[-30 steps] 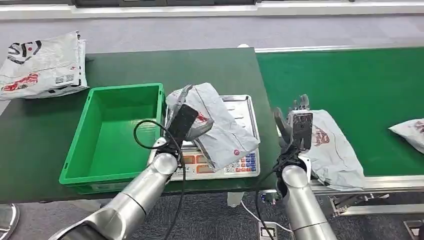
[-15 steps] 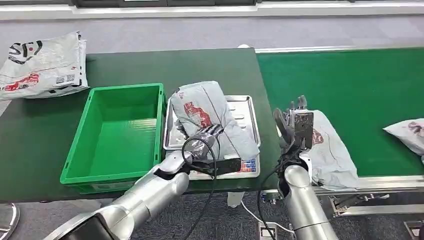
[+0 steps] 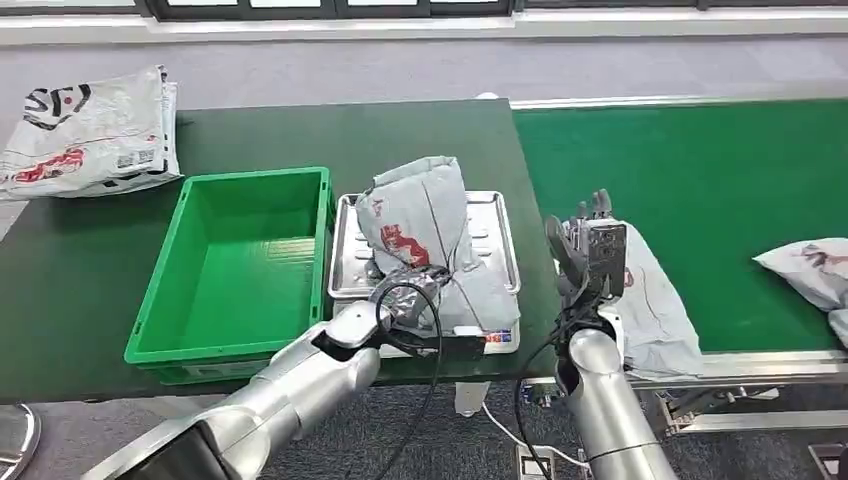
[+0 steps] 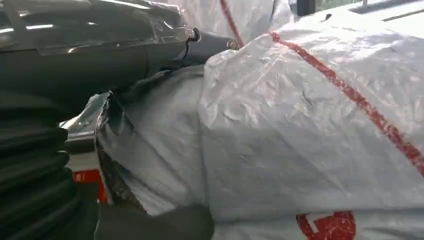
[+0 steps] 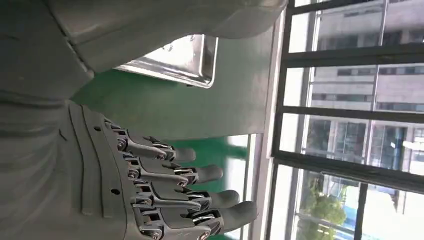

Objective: Moved the parcel from conveyor to table for the left to box.

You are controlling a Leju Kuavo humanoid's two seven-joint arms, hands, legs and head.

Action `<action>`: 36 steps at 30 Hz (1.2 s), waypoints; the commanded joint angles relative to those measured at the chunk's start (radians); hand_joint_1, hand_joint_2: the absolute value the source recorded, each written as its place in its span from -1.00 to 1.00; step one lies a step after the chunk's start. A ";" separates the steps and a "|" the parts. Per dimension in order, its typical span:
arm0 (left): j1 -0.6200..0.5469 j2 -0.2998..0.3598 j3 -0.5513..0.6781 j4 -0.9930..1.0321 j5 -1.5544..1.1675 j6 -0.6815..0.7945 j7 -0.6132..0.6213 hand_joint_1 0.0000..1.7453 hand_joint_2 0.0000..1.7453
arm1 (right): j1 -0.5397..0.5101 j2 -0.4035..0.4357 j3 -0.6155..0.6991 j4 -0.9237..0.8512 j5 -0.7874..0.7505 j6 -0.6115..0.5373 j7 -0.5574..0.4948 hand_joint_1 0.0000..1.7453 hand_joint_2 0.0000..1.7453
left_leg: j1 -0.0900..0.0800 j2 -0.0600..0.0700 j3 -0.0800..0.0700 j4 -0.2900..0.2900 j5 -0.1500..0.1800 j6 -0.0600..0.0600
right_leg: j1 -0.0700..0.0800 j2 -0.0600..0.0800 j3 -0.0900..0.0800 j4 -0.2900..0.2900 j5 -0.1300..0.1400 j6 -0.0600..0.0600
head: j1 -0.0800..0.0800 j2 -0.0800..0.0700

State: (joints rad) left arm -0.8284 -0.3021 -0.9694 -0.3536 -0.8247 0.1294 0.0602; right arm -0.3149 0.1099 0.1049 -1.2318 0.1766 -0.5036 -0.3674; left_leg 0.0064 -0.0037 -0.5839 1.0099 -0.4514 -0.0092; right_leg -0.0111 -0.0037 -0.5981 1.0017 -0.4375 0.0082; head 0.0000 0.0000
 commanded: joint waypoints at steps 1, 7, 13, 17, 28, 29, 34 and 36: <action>-0.034 0.025 0.205 -0.063 0.096 0.123 -0.092 1.00 1.00 | 0.002 -0.017 -0.032 -0.012 -0.013 -0.019 0.021 -1.00 1.00 | 0.000 0.002 -0.002 0.000 0.001 0.000 | 0.000 0.002 -0.003 0.000 0.002 0.000 | 0.000 0.000; -0.045 0.071 0.362 -0.489 0.214 -0.040 -0.140 1.00 1.00 | 0.075 -0.025 -0.084 -0.124 -0.026 -0.007 0.038 -1.00 1.00 | 0.000 -0.005 -0.009 0.002 0.004 -0.001 | 0.000 -0.004 -0.009 0.001 0.003 -0.001 | 0.000 0.000; -0.027 0.074 0.357 -0.494 0.212 -0.043 -0.139 1.00 1.00 | 0.070 -0.022 -0.084 -0.119 -0.026 -0.005 0.041 -1.00 1.00 | -0.001 0.001 -0.006 -0.002 0.004 -0.001 | -0.001 0.002 -0.008 -0.001 0.004 -0.001 | 0.000 0.000; -0.027 0.074 0.357 -0.494 0.212 -0.043 -0.139 1.00 1.00 | 0.070 -0.022 -0.084 -0.119 -0.026 -0.005 0.041 -1.00 1.00 | 0.000 0.001 -0.007 -0.001 0.003 -0.001 | 0.000 0.002 -0.009 -0.001 0.004 -0.001 | 0.000 0.000; -0.032 0.070 0.364 -0.501 0.227 -0.023 -0.164 1.00 1.00 | 0.071 -0.021 -0.089 -0.122 -0.026 -0.002 0.041 -1.00 1.00 | 0.000 0.000 -0.008 -0.001 0.003 -0.001 | 0.000 0.002 -0.009 -0.001 0.004 -0.001 | 0.000 0.000; -0.044 0.071 0.363 -0.514 0.230 -0.023 -0.165 1.00 1.00 | 0.075 -0.021 -0.093 -0.126 -0.025 -0.007 0.042 -1.00 1.00 | 0.000 0.001 -0.007 -0.001 0.003 -0.001 | 0.000 0.002 -0.009 -0.001 0.004 -0.001 | 0.000 0.000; -0.061 0.104 0.385 -0.638 0.243 0.053 -0.137 1.00 1.00 | 0.088 -0.065 -0.082 -0.099 -0.059 0.004 0.013 -1.00 1.00 | 0.000 0.000 -0.006 -0.003 0.003 -0.001 | 0.001 0.001 -0.007 -0.004 0.004 -0.001 | 0.000 0.000; -0.076 0.138 0.391 -0.623 0.181 0.142 -0.102 1.00 1.00 | 0.074 -0.069 -0.067 -0.067 -0.076 0.005 -0.004 -1.00 1.00 | 0.000 0.000 -0.007 -0.001 0.003 -0.001 | 0.000 0.001 -0.009 -0.002 0.004 -0.001 | 0.000 0.000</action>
State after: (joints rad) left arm -0.8423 -0.2430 -0.6386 -0.9066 -0.5814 0.1163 -0.0981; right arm -0.2222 0.0904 0.0565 -1.3687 0.1504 -0.5074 -0.3334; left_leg 0.0064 -0.0043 -0.5935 1.0101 -0.4480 -0.0108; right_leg -0.0111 -0.0027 -0.6091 1.0018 -0.4336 0.0077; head 0.0004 -0.0004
